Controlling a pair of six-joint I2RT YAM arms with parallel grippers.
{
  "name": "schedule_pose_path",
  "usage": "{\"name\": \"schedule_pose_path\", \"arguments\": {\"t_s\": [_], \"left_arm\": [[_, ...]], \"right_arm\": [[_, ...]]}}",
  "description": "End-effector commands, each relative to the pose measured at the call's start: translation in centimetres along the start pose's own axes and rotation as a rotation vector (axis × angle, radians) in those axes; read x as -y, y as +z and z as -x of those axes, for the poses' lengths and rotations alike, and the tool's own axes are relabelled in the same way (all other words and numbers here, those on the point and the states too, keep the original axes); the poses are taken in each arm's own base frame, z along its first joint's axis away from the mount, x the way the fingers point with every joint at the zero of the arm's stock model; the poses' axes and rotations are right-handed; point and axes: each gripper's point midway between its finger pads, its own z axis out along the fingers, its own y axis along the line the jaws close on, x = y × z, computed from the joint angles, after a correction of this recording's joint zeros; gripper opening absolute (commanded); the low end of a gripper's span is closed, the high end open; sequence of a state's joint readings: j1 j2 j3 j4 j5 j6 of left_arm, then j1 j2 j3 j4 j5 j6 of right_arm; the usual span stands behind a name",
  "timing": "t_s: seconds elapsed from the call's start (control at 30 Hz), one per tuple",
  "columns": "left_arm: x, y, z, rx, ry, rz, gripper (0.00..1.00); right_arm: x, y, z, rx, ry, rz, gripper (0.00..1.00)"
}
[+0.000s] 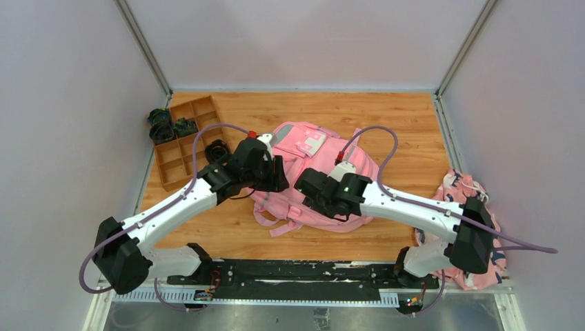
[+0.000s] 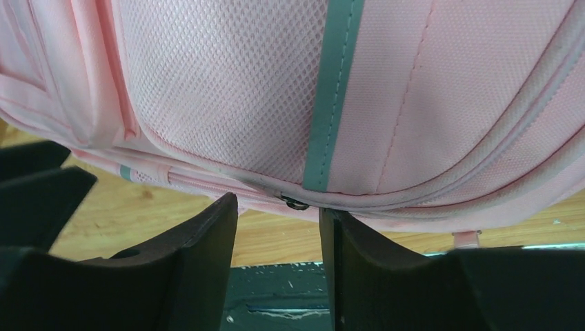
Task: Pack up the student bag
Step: Zip the student bag at the center of the board.
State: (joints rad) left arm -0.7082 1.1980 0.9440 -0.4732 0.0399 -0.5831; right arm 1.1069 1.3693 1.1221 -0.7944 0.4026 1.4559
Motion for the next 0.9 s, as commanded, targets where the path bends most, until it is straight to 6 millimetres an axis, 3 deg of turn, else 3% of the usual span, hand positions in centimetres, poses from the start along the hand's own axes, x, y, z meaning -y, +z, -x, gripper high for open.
{"name": "schedule_pose_path", "arguments": {"t_s": [0.0,0.17,0.43,0.7,0.87], "left_arm": [[0.2,0.8,-0.4,-0.004,0.01,-0.04,0.54],[0.1,1.6,-1.1,-0.027,0.009,-0.047,0.54],[-0.2,2.6,-1.1,-0.051,0.005,-0.045,0.54],[0.3,2.7,-1.0,-0.066,0.002,-0.068,0.54],[1.1,1.9,-1.0,-0.075,-0.008,-0.104,0.53]], "right_arm": [[1.2,0.9,2.2,0.155,0.071,-0.128,0.51],[5.2,-0.4,2.7,0.19,0.05,-0.386,0.45],[8.1,-2.9,4.0,0.233,-0.117,-0.441,0.35],[4.4,-2.0,4.2,0.203,-0.452,-0.147,0.44],[3.3,-2.9,3.4,0.178,-0.431,0.034,0.48]]}}
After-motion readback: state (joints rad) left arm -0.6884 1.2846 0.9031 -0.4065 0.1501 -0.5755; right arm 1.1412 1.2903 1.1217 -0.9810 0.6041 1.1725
